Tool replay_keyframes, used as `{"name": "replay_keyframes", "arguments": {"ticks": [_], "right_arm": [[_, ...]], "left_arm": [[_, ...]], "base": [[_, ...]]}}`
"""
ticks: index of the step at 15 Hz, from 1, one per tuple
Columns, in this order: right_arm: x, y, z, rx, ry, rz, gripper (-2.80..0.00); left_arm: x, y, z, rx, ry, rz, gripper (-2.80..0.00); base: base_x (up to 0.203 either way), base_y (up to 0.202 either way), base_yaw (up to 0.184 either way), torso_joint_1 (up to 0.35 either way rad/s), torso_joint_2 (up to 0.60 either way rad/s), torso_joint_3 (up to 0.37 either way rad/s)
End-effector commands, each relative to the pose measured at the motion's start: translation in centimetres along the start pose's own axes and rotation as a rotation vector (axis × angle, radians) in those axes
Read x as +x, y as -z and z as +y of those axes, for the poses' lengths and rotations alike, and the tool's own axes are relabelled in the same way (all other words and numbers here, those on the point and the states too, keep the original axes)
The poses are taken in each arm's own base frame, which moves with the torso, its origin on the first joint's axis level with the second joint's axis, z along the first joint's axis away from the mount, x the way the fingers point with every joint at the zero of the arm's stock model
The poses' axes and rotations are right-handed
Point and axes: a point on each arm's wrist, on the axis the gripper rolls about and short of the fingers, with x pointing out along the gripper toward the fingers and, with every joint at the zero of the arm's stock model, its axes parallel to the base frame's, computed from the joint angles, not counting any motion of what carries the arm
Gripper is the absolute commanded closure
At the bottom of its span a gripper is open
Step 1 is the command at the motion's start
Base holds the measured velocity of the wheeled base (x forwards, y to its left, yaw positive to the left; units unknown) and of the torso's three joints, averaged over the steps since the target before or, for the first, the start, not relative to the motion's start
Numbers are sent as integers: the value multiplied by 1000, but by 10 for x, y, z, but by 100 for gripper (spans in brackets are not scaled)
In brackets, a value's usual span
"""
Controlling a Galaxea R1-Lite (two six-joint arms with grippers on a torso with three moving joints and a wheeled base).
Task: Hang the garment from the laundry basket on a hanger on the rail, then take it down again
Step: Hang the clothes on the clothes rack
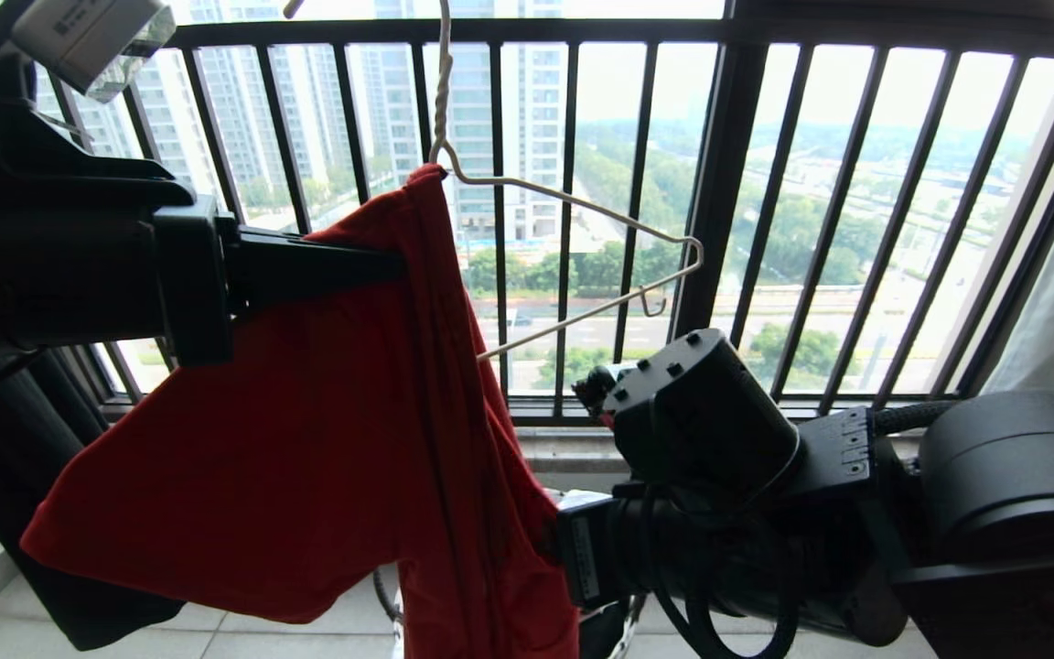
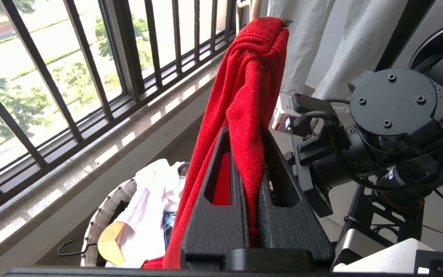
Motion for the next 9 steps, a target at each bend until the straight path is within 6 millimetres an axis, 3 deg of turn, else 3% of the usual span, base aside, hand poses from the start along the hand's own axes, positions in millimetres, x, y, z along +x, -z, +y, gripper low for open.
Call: {"name": "replay_keyframes", "arguments": {"ticks": [1,6,9], "right_arm": [[-11,-7,-10,29,13,-35,0],[-6,-35,-57,106,98,-92,0],[-5,-50,-76,123,93,-150,0]], "left_arm": [[-1,-1,-1,0,3,-3,0],[-24,-7,-18,22,12,-53,0],[-28,-7,-21,20,18,-61,0]], "base": [[0,0,0,0,0,0],[0,0,0,0,0,0],[0,0,0,0,0,0]]}}
